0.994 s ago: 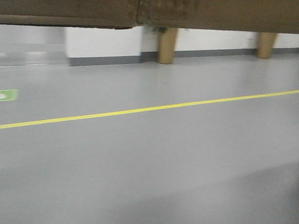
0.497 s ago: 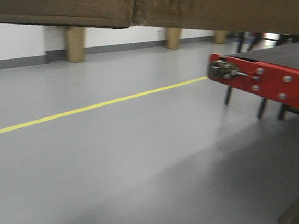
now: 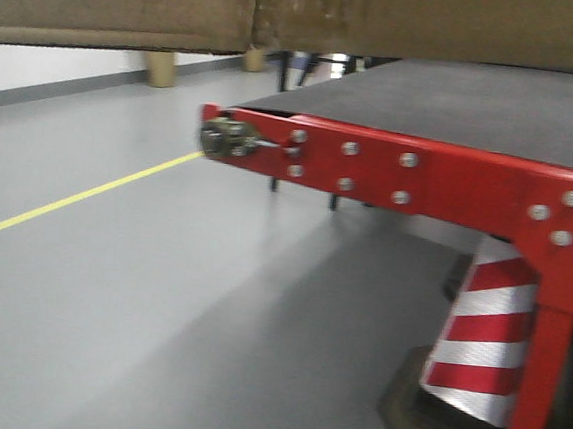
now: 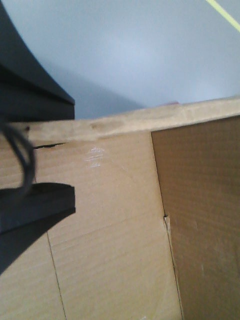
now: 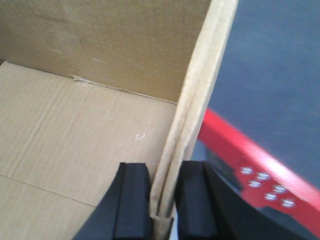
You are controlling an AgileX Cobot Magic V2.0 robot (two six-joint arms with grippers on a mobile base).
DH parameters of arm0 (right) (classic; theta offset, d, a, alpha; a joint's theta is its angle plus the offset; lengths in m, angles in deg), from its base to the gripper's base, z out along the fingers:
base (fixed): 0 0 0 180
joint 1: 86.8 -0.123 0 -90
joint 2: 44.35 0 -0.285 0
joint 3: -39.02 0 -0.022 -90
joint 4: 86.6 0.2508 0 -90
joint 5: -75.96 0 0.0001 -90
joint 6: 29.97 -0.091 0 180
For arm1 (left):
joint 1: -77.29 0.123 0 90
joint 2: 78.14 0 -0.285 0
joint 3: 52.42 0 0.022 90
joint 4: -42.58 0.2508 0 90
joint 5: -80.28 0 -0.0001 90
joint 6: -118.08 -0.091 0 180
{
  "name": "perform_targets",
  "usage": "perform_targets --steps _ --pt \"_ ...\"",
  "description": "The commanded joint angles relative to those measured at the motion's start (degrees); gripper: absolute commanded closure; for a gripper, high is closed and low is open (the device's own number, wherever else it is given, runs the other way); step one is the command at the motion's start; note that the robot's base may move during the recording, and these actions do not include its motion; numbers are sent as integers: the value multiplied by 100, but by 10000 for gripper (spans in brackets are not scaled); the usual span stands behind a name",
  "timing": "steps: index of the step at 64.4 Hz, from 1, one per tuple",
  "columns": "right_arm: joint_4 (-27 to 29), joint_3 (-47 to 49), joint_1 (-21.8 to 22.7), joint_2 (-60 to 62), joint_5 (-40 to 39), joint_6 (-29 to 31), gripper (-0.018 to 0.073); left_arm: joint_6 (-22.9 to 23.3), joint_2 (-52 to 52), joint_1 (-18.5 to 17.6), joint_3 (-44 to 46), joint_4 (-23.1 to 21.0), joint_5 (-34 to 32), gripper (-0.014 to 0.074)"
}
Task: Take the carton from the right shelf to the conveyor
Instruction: 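Carry the carton with both grippers over the red-framed conveyor belt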
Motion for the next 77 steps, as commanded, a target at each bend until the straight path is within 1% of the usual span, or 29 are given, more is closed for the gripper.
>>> perform_targets --steps 1,19,43,77 --pt "308 14 -53 12 -335 97 624 -188 80 -111 44 -304 -477 613" --pt "308 14 -53 12 -335 97 624 -188 80 -111 44 -277 -477 613" --pt "308 14 -53 12 -335 97 624 -188 80 -111 44 122 -477 613" --pt "308 14 -53 12 -335 97 624 -188 80 -111 44 122 -477 613"
